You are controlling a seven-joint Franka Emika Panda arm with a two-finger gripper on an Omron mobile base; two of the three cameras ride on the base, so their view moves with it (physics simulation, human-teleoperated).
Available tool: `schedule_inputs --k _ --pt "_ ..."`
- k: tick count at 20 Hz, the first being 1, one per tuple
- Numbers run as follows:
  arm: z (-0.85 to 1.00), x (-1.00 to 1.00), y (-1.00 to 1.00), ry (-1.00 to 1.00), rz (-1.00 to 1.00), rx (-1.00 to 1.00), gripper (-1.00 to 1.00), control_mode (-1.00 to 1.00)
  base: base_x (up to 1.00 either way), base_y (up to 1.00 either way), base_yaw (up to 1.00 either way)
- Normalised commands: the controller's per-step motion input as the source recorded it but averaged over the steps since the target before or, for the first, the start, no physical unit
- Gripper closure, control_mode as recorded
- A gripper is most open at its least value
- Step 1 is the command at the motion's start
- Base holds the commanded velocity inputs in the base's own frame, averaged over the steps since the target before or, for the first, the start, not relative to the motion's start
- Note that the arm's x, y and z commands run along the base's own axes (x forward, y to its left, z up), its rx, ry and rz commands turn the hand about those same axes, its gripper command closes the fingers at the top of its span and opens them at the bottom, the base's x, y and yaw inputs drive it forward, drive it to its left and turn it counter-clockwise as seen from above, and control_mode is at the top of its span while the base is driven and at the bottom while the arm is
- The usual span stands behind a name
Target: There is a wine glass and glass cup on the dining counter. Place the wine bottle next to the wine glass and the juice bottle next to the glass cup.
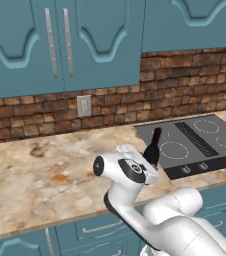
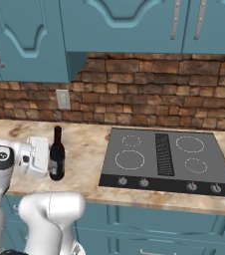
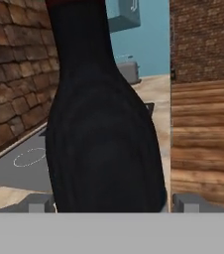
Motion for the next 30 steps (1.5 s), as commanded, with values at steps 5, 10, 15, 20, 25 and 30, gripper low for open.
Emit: schedule_inputs --k 5,10,15,20,25,30 --pt "0.35 -0.35 0.01 0.00 0.07 0.00 1.00 -1.00 0.00 0.00 0.00" --pt "0.31 -0.38 0.00 0.00 0.01 0.00 1.00 -1.00 0.00 0.00 0.00" --pt "0.35 -0.30 0.02 0.00 0.00 0.00 1.00 -1.00 0.00 0.00 0.00" --pt "0.29 -0.16 0.02 0.00 0.00 0.00 1.00 -1.00 0.00 0.00 0.00" --pt "0.22 -0.11 0.04 0.00 0.00 0.00 1.00 -1.00 0.00 0.00 0.00" --pt "0.15 -0.09 0.01 0.00 0.00 0.00 1.00 -1.00 0.00 0.00 0.00"
